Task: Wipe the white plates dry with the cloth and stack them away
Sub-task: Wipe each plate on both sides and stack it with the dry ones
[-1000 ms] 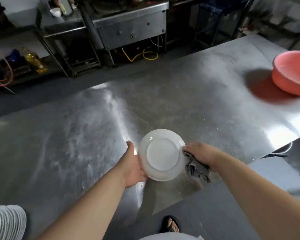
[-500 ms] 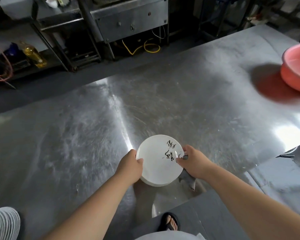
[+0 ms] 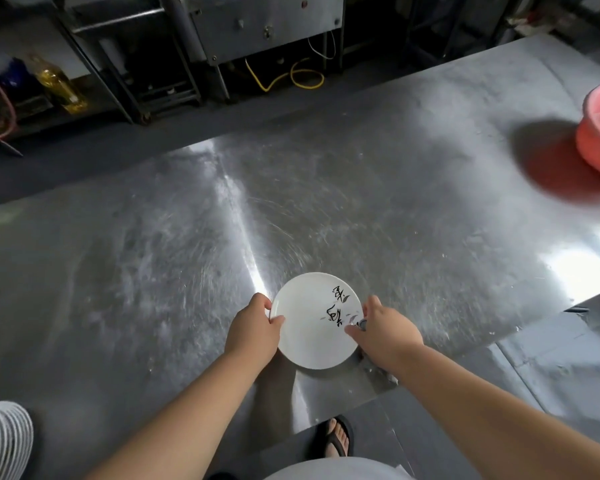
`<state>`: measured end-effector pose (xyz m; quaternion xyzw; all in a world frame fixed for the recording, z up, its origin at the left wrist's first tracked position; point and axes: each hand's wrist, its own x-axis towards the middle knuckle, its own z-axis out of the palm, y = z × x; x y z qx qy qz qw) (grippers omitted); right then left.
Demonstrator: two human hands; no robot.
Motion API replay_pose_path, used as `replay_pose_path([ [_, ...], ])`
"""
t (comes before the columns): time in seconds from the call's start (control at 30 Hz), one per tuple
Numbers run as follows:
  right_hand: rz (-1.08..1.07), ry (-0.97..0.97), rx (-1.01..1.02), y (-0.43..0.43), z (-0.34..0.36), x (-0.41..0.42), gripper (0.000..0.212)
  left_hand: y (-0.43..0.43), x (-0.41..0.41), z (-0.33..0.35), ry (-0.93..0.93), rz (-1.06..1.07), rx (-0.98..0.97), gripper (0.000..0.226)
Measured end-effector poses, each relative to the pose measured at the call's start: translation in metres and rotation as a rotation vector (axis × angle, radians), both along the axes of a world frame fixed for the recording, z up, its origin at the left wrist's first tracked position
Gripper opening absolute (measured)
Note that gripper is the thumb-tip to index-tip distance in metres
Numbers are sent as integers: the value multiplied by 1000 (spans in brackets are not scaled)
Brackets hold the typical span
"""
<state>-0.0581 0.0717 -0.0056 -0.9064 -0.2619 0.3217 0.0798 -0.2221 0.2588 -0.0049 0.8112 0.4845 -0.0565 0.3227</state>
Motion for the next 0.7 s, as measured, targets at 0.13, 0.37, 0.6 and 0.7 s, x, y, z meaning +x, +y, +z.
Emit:
replay_pose_path([
  [0.13, 47, -49, -49, 2, 3, -1, 43, 4, 2, -2, 35, -82, 51, 23],
  [0.37, 40, -196, -122, 6, 28, 1, 66, 11, -7, 7, 39, -163, 98, 27],
  [0.6, 157, -289, -15, 81, 99, -28, 66, 67, -82, 57, -18, -73, 160, 25],
  [0.7, 251, -206, 63, 137, 121, -79, 59, 100, -150, 85, -58, 50, 199, 21],
])
